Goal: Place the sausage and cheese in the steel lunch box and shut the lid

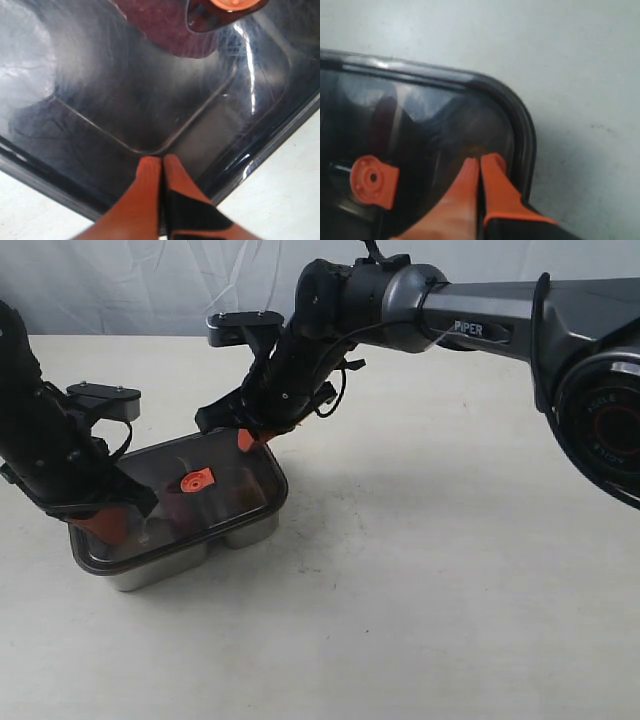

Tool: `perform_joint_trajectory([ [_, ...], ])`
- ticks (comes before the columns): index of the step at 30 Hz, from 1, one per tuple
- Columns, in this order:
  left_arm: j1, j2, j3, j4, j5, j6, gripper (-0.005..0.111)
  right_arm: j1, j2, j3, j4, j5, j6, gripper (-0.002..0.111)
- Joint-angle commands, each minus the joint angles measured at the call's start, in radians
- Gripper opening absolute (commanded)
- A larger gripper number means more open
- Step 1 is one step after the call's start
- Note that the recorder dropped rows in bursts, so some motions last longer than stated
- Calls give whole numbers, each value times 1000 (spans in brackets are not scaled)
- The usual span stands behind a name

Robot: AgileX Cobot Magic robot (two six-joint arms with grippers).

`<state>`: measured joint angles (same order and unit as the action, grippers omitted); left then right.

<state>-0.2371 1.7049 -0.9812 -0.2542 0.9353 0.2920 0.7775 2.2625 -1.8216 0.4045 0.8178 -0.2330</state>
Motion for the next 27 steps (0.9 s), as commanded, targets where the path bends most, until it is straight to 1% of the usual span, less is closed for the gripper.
perform_joint_trajectory([
  [1,-2,34,19,8,3,-1,0,2,-13,22,-14,32,-4,-1],
  [5,-2,26,3,6,-27,-1,0,2,-5,57,-18,11,-4,-1],
  [9,-2,-70,-18,2,-94,-1,0,2,-62,64,-64,13,-4,-1],
  [13,-2,-270,-19,62,-193,-10,0,2,-192,65,-150,48,1,-1],
  [16,-2,-467,-14,144,-278,-79,0,2,-328,104,-198,65,27,-1],
  [19,-2,-642,-14,221,-324,-174,0,2,-475,212,-193,17,27,-1],
  [21,-2,-755,-1,226,-337,-206,0,2,-581,328,-167,-59,28,-1],
  [23,-2,-851,22,220,-346,-214,0,2,-672,452,-127,-166,30,-1],
  [27,-2,-1043,109,178,-370,-214,0,4,-836,738,-51,-408,30,-1],
])
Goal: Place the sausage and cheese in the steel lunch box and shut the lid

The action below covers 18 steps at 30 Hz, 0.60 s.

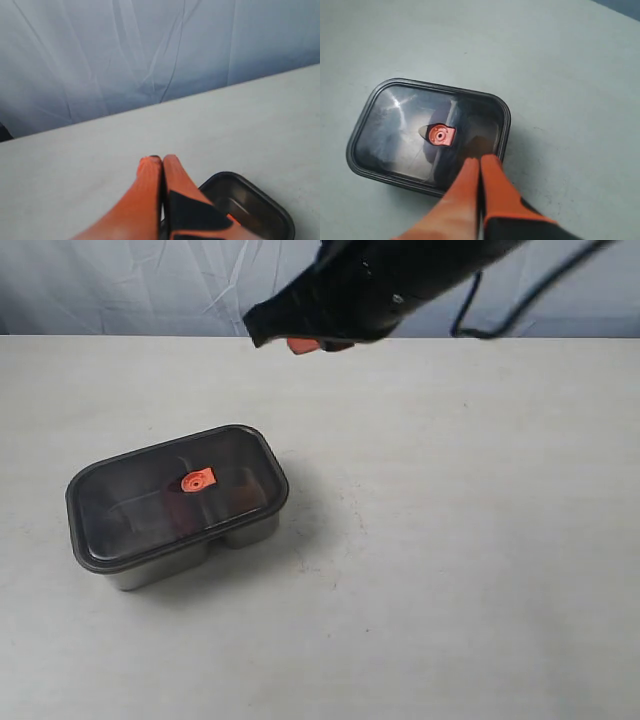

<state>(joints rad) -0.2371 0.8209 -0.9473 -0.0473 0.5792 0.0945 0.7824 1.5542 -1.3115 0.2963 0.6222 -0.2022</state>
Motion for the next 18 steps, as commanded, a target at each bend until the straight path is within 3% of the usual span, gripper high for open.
perform_joint_trajectory([
  [1,-2,-190,100,-30,-10,-16,0,-1,-164,280,67,-261,0,-1],
  [6,-2,-319,179,-29,79,-23,0,-1,-265,491,96,-317,0,-1],
  [9,-2,-357,179,-25,155,-21,0,-1,-275,532,93,-260,0,-1],
  [15,-2,-379,179,-25,161,-21,0,-1,-270,538,93,-231,0,-1],
  [18,-2,-379,179,-25,161,-21,0,-1,-270,538,-105,-225,-78,-1],
])
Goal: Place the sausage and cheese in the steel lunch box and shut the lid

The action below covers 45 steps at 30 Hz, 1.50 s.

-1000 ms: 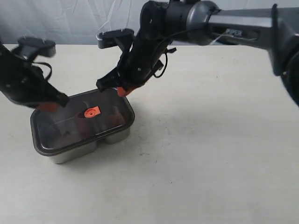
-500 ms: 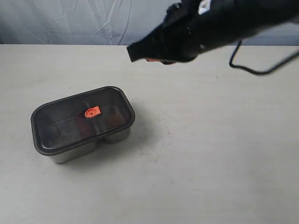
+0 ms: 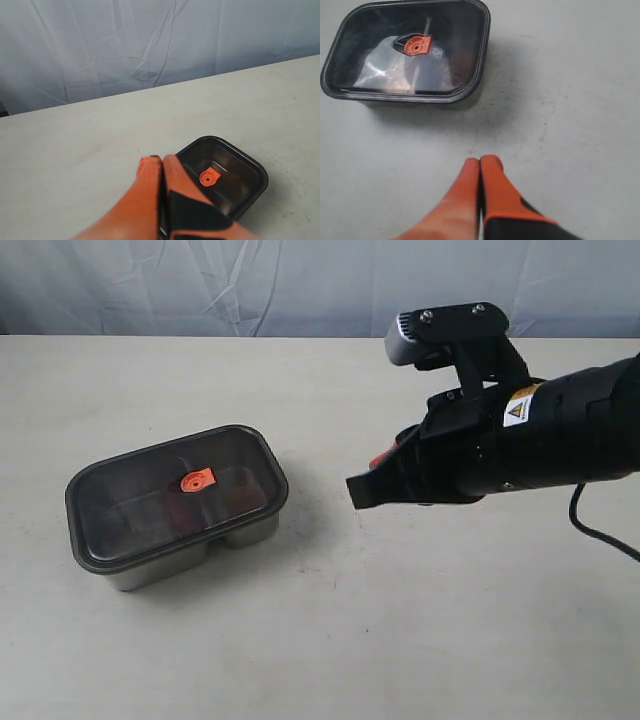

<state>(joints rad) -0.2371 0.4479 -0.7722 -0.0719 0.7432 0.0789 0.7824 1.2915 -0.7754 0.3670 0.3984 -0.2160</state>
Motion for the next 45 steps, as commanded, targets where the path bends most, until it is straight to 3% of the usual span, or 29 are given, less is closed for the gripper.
perform_joint_trajectory([
  [1,-2,-6,4,0,-3,-5,0,-3,-8,1,-220,-2,-64,-1],
  [6,-2,-6,4,7,-3,-5,0,-5,-100,1,-277,-7,-69,-1],
  [8,-2,-6,4,14,-3,-5,0,-53,-227,1,-344,-2,-71,-1],
  [10,-2,-6,4,14,-3,-5,0,-179,-382,1,-308,18,-69,-1],
  [11,-2,-6,4,14,-3,-5,0,-305,-493,3,-249,48,-69,-1],
  [13,-2,-6,4,14,-3,-5,0,-452,-665,3,-249,105,-65,-1],
  [15,-2,-6,4,14,-3,-5,0,-526,-785,3,-292,208,-65,-1],
  [19,-2,-6,4,14,-3,-5,0,-552,-887,26,-294,347,-46,-1],
  [23,-2,-6,4,26,-3,-5,0,-600,-980,235,-314,135,15,-1],
  [30,-2,-6,4,28,-3,-5,0,-775,-1221,513,-312,98,165,-1],
  [35,-2,-6,4,28,-5,-5,0,-833,-1292,599,-308,77,239,-1],
  [45,-2,-6,4,38,-3,-5,0,-834,-1292,648,-323,56,239,-1],
])
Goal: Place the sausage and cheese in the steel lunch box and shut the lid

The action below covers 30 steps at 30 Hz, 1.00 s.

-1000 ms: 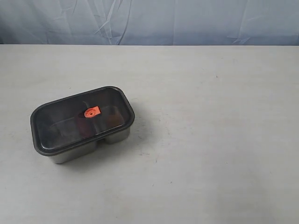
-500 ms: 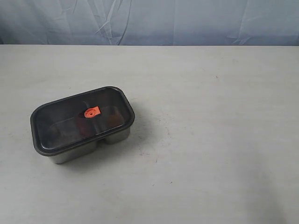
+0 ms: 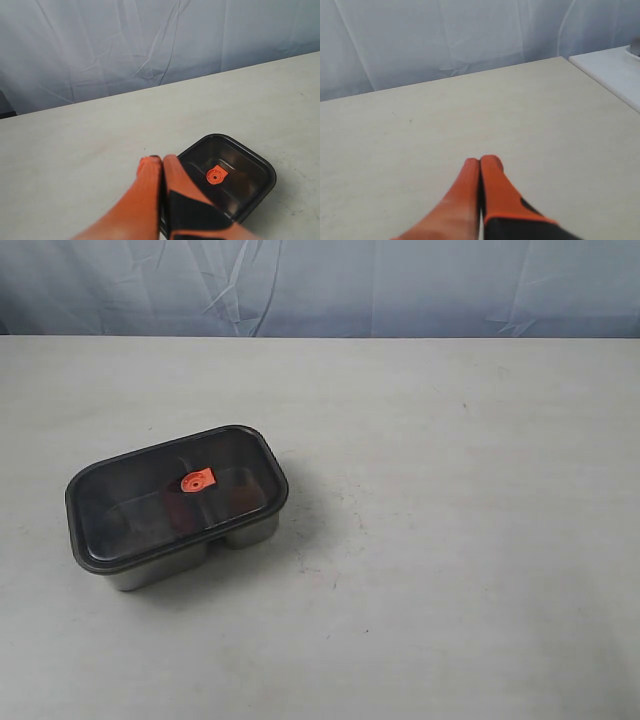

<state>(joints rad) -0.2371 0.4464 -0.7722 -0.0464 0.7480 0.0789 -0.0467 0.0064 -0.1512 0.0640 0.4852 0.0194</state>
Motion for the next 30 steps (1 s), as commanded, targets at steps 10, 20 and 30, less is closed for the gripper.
perform_joint_trajectory([
  [10,-2,-5,4,28,-7,-5,0,-7,-6,96,-26,-62,4,-1],
  [20,-2,-5,4,46,-7,1,0,-7,-6,151,-12,-187,6,-1],
  [30,-4,-21,10,53,-23,2,0,-7,-6,151,-10,-185,6,-1],
])
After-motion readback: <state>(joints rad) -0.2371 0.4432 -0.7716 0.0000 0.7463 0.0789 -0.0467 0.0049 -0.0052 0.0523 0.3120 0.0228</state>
